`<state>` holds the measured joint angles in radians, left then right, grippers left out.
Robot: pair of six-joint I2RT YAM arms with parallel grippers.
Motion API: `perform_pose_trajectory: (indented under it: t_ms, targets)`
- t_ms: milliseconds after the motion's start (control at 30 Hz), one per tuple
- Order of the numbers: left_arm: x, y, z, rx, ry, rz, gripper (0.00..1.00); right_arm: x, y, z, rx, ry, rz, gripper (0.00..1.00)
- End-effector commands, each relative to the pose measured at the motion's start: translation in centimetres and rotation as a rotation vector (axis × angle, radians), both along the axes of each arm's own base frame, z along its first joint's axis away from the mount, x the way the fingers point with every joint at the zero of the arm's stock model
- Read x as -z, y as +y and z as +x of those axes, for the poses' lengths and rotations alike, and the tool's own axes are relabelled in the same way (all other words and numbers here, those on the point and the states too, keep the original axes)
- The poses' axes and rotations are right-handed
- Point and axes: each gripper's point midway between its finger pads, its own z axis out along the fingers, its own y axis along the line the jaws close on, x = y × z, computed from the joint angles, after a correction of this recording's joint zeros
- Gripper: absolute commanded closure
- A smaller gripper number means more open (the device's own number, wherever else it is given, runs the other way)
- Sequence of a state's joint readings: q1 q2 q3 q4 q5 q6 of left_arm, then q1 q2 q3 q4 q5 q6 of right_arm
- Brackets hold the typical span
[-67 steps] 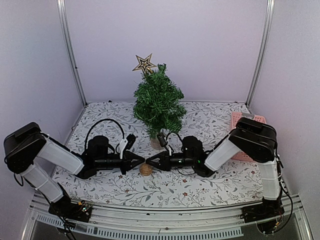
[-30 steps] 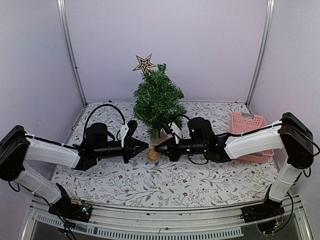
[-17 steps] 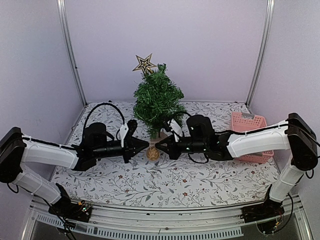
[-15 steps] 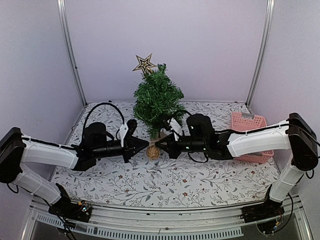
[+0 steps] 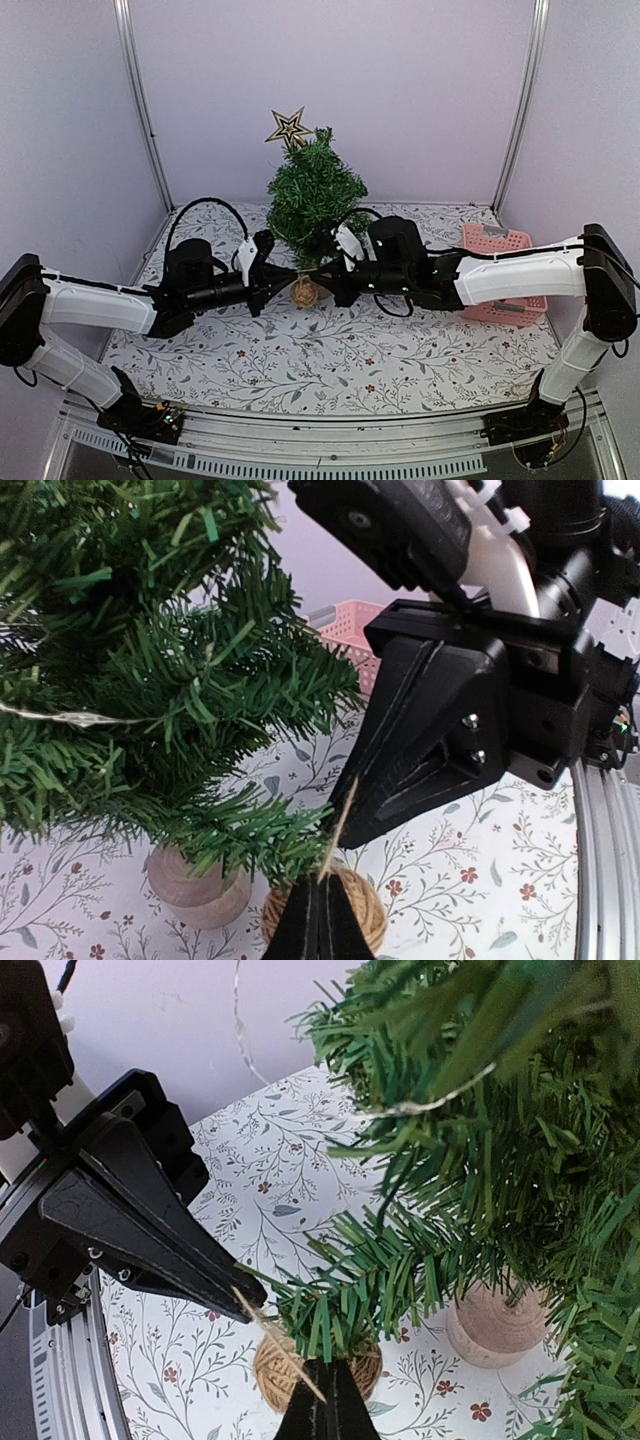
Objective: Decorate the small christmas tree
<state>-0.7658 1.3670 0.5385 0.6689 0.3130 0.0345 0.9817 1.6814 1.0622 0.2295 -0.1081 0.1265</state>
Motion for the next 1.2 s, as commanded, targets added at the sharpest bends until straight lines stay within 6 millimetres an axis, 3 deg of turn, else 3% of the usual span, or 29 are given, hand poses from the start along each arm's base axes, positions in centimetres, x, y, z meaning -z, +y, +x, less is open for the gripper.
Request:
perform_pose_trajectory:
  t_ms: [0, 567, 1000, 1167]
  targets:
    - [-2.0, 0.0, 0.8, -0.037, -0.062, -0.023, 1.0, -0.5, -0.6, 1.4, 0.057, -0.032, -0.041, 1.0]
    - [0.0, 0.6, 2.7, -0.142, -0.03, 0.026, 1.0, 1.5, 0.1, 2.3, 0.07, 0.002, -0.131, 1.0]
    - [-0.4, 0.3, 3.8, -0.161, -0.057, 0.025, 1.0, 1.6, -0.2, 3.7, 0.141, -0.012, -0.146, 1.0]
    - [0.2, 0.2, 3.6, -0.151, -0.05, 0.042, 1.0, 2.0, 0.0, 3.6, 0.135, -0.006, -0.152, 0.9]
